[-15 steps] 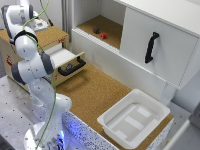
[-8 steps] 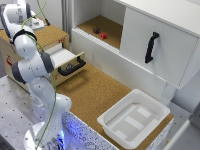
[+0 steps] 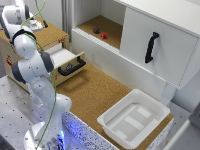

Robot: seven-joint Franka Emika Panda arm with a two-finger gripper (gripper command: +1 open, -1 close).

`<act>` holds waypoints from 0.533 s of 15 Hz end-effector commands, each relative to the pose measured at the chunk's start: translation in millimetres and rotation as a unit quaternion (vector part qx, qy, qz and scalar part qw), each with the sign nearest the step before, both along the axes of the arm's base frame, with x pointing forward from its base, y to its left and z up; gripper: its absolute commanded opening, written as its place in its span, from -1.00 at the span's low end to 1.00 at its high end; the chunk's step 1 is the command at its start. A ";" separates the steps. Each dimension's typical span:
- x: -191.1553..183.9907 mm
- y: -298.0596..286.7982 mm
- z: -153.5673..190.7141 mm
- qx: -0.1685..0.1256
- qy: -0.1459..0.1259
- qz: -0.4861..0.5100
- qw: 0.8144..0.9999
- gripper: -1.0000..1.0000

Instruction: Turn on the green led light

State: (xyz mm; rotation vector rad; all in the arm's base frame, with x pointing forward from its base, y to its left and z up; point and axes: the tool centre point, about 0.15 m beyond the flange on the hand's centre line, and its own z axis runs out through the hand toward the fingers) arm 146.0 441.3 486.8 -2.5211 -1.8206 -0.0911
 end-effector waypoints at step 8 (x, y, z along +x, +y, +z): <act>12.1 7.8 -13.1 -0.023 -0.058 -0.031 0.998 -1.00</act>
